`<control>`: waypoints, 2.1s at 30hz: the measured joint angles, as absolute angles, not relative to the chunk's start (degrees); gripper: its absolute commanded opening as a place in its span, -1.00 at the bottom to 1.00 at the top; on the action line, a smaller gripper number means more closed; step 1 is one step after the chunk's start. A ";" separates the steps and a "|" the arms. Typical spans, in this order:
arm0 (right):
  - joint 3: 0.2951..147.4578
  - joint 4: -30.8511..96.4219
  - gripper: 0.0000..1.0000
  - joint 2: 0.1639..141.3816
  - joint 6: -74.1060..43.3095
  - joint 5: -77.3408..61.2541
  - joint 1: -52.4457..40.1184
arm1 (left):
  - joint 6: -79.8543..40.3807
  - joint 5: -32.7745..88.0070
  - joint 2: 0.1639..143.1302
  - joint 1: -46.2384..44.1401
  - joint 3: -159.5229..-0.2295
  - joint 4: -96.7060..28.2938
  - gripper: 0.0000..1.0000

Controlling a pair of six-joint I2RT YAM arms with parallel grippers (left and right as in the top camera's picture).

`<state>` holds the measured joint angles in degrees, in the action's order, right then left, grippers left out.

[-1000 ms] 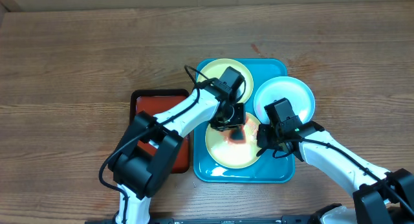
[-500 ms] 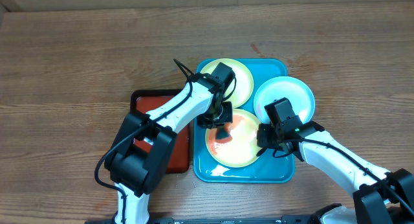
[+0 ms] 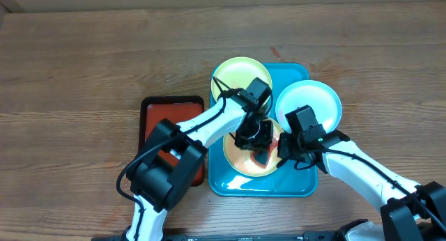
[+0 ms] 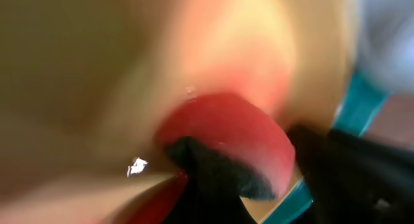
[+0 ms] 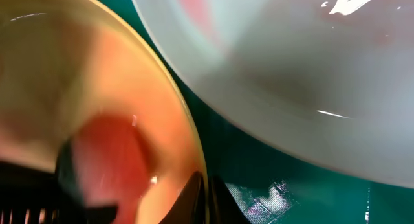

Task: Clean dirty plates on tray and stack at the side
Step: 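Scrub the lower yellow plate with the sponge in the left gripper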

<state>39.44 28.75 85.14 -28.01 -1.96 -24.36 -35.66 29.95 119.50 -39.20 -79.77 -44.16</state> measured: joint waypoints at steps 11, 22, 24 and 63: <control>39.44 28.45 -0.92 85.14 -28.08 -3.55 -24.43 | -35.64 24.84 119.55 -35.07 -80.20 -59.13 -0.91; 39.62 27.88 -0.92 85.14 -28.51 -3.84 -24.47 | -34.09 11.51 119.55 -30.50 -83.85 -60.55 -0.91; 39.66 27.88 -0.92 85.14 -28.64 -3.01 -24.40 | -33.91 11.33 119.55 -30.52 -83.99 -57.43 -0.92; 39.77 29.12 -0.92 85.14 -26.96 -3.84 -24.51 | -35.42 36.01 122.39 -34.48 -80.88 -52.29 -0.92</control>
<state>39.77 29.12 85.14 -26.96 -3.84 -24.51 -35.42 36.01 122.39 -34.48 -80.88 -52.29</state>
